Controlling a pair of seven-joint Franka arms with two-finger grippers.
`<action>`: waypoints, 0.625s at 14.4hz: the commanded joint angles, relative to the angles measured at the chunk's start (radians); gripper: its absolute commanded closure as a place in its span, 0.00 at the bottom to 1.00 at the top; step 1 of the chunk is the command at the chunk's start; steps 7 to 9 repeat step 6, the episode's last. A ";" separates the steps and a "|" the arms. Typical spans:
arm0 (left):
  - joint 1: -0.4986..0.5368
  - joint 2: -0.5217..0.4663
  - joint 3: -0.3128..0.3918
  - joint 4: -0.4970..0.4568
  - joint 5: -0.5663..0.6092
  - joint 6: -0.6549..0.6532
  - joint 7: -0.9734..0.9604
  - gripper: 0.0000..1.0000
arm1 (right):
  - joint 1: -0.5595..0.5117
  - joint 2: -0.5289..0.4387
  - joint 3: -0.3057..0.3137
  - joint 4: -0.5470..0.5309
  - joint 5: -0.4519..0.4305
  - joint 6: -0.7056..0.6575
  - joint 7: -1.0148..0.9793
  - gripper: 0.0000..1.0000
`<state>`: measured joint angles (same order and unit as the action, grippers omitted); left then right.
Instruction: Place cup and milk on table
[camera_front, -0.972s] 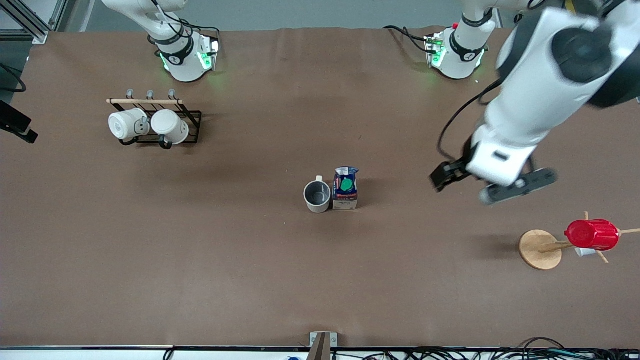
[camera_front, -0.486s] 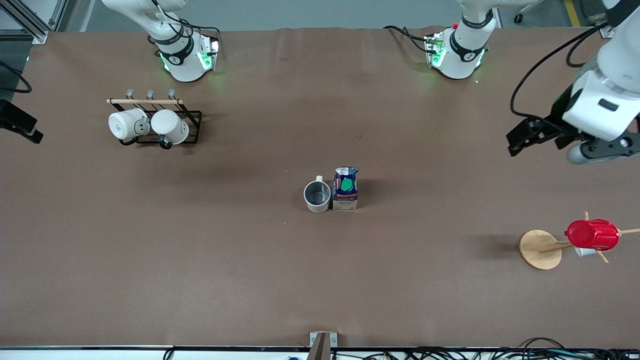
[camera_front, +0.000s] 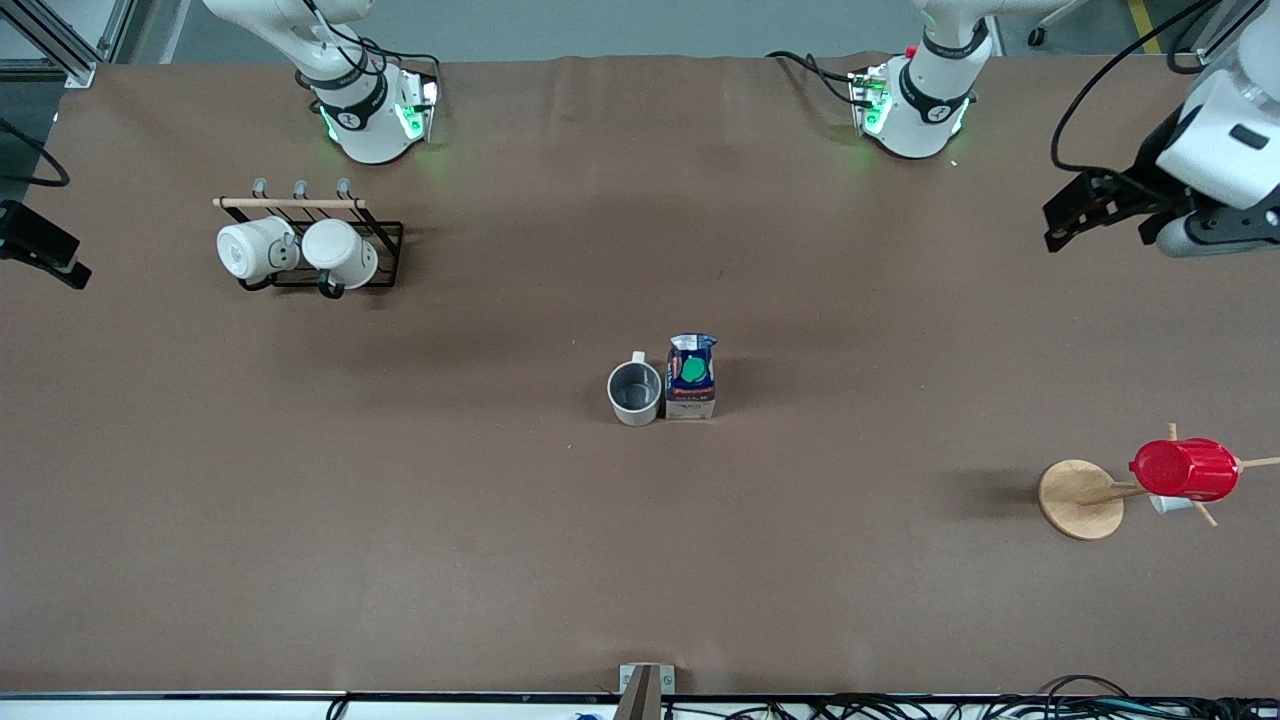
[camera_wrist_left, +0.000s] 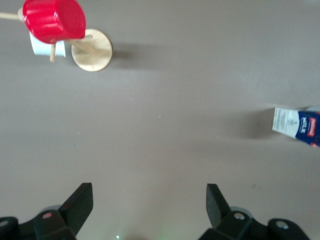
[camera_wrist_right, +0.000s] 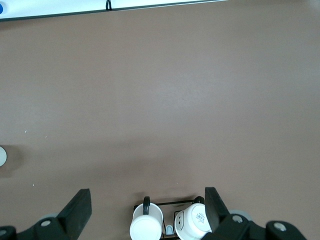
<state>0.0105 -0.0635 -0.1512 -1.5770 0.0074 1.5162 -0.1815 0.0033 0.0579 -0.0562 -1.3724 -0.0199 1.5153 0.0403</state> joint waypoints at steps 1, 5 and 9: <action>-0.023 -0.071 0.051 -0.077 -0.021 0.010 0.043 0.00 | -0.002 -0.006 -0.001 0.004 0.014 -0.004 -0.037 0.00; -0.033 -0.068 0.051 -0.057 0.000 0.001 0.065 0.00 | -0.002 -0.007 -0.001 0.003 0.015 -0.004 -0.036 0.00; -0.038 -0.068 0.051 -0.057 0.000 -0.001 0.063 0.00 | -0.002 -0.006 -0.001 0.003 0.015 -0.004 -0.037 0.00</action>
